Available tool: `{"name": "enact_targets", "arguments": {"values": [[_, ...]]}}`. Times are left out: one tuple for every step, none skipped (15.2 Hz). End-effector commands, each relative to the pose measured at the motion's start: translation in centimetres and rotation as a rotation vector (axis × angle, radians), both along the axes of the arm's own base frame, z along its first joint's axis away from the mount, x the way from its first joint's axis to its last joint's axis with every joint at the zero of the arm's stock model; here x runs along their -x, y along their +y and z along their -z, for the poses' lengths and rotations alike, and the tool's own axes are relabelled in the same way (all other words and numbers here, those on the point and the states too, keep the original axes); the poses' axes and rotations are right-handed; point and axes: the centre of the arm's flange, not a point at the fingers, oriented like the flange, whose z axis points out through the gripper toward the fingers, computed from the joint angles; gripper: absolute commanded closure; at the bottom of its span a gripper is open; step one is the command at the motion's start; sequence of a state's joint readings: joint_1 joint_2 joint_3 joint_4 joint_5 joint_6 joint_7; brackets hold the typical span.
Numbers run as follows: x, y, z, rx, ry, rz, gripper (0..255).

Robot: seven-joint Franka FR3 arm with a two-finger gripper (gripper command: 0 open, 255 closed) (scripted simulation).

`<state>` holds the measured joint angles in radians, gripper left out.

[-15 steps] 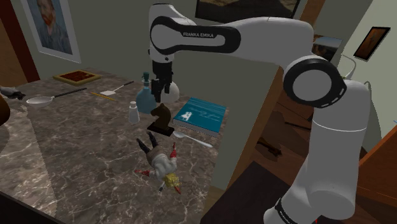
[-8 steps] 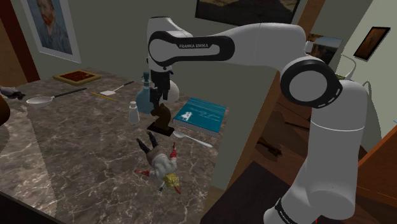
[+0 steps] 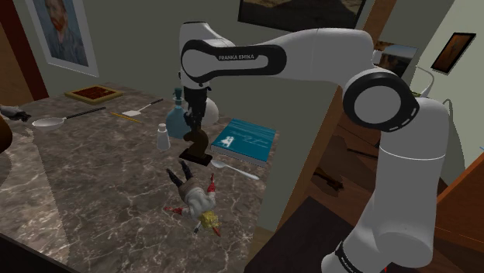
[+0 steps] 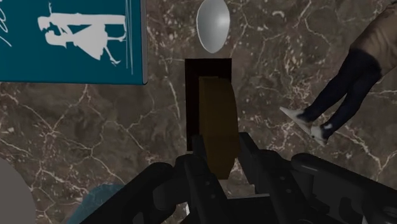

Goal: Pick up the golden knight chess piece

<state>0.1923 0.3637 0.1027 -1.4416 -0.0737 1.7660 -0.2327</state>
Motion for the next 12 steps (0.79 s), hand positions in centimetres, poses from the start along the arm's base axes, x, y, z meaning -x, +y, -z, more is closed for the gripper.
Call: {"name": "enact_targets", "arguments": {"values": [[0.0,-0.1,0.1,0.002,0.002,0.001,255],[0.0,-0.1,0.1,0.002,0.002,0.001,255],[-0.1,-0.2,0.1,0.002,0.002,0.001,255],[-0.1,-0.2,-0.4,0.002,0.002,0.001,255],[-0.1,-0.2,-0.9,0.002,0.002,0.001,255],[-0.1,-0.2,-1.4,0.002,0.002,0.001,255],[-0.1,-0.2,-2.0,0.002,0.002,0.001,255],[-0.1,-0.2,-2.5,0.002,0.002,0.001,255],[-0.1,-0.2,-3.0,0.002,0.002,0.001,255],[-0.1,-0.2,-3.6,0.002,0.002,0.001,255],[-0.1,-0.2,-4.1,0.002,0.002,0.001,255],[-0.1,-0.2,-4.6,0.002,0.002,0.001,255]]}}
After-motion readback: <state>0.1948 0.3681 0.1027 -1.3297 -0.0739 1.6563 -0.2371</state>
